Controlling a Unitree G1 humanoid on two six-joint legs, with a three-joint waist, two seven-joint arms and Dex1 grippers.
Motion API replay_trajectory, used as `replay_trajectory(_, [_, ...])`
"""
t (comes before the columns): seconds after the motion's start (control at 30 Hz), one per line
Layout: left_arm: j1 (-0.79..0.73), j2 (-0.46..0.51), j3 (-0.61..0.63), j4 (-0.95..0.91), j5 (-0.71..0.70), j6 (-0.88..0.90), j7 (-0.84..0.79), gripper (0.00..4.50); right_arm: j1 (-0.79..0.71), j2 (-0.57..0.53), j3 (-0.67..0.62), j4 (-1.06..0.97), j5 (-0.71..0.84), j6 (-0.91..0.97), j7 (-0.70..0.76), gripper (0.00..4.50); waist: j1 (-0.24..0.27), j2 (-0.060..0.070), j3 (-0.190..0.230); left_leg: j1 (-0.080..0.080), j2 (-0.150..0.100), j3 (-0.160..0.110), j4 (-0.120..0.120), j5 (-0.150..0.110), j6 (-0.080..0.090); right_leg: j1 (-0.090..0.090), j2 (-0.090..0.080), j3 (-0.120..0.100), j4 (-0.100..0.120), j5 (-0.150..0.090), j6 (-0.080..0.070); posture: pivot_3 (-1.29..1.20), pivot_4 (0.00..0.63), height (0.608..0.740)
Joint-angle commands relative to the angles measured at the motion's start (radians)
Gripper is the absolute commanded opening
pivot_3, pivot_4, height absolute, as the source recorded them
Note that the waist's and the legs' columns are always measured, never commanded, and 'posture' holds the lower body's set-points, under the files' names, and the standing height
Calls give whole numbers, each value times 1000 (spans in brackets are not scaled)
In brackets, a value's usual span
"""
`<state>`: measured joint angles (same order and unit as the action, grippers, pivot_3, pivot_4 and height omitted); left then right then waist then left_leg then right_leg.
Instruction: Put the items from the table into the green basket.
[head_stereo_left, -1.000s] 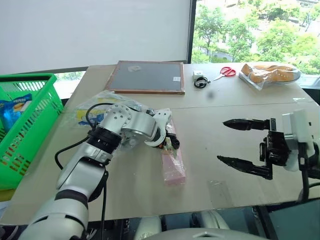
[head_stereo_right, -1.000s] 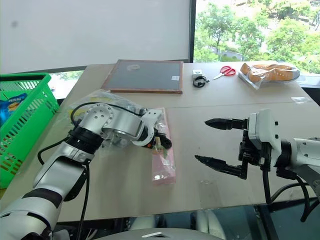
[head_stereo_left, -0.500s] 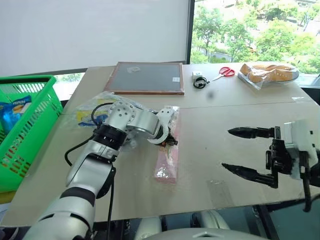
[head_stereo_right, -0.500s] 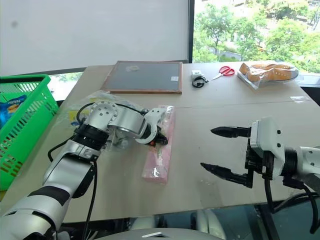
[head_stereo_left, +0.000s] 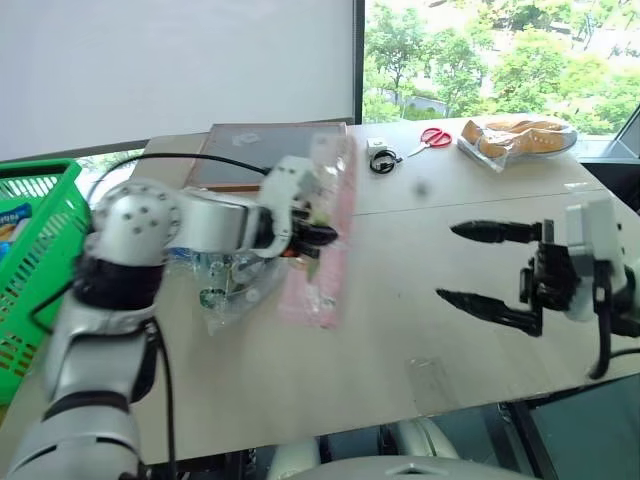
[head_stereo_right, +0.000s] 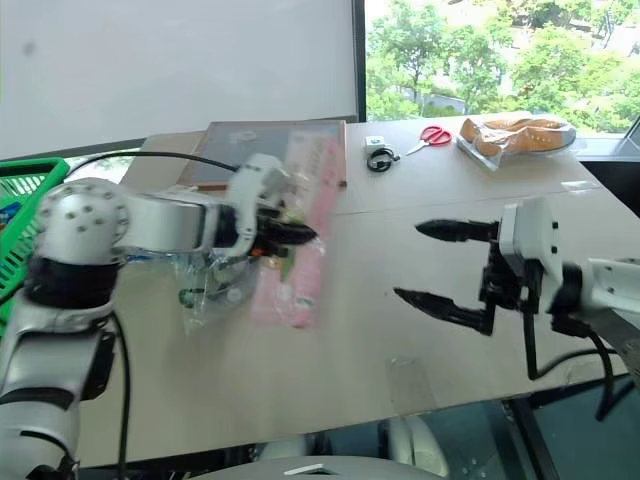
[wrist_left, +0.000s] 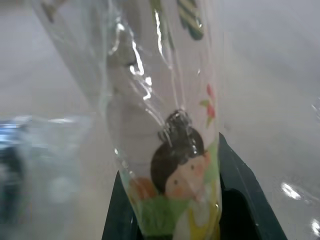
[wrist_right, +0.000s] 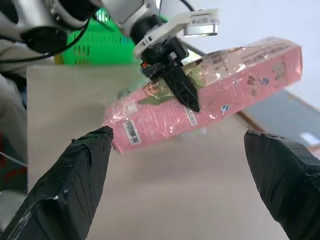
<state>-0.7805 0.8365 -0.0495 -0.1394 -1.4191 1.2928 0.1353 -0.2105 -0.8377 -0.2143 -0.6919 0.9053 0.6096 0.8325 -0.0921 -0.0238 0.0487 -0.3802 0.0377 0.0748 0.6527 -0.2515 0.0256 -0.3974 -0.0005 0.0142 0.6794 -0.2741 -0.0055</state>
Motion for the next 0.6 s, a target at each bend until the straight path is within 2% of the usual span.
replay_trajectory(0.03, [-10,59,159,52,327,-346,-120,681,-160,111,144,41,-66,-25,-64,4500,7,-2,1,0,0,0,0,0,0,0,0,-1,0,0,0,-65,2,740])
replay_trajectory(0.1, [-26,72,213,132,422,-439,-148,681,-233,168,208,71,-117,-42,-69,4500,14,-2,1,-1,0,0,0,1,-1,0,0,-1,0,1,0,-51,1,740])
replay_trajectory(0.23, [-85,246,184,391,811,-791,-283,681,-410,314,318,192,-199,-74,-79,4500,29,-3,0,-4,0,1,0,0,-1,-5,0,0,0,1,0,9,0,740])
replay_trajectory(0.33, [-157,342,118,626,1070,-1092,-368,681,-488,403,362,243,-236,-103,-70,4500,40,-6,-2,-18,0,0,0,1,-1,-18,0,-2,1,2,-1,9,0,740])
replay_trajectory(0.47, [-245,370,33,964,1296,-1356,-462,681,-521,464,404,271,-271,-127,-45,4500,83,-8,-3,-22,0,0,-1,-2,2,-20,-3,-5,-2,1,-1,49,0,740])
replay_trajectory(0.6, [-319,389,-3,1268,1443,-1460,-442,681,-527,482,408,270,-275,-134,-14,4500,105,-11,-5,-24,-1,3,3,-3,4,-20,-4,-6,-1,1,0,49,0,740])
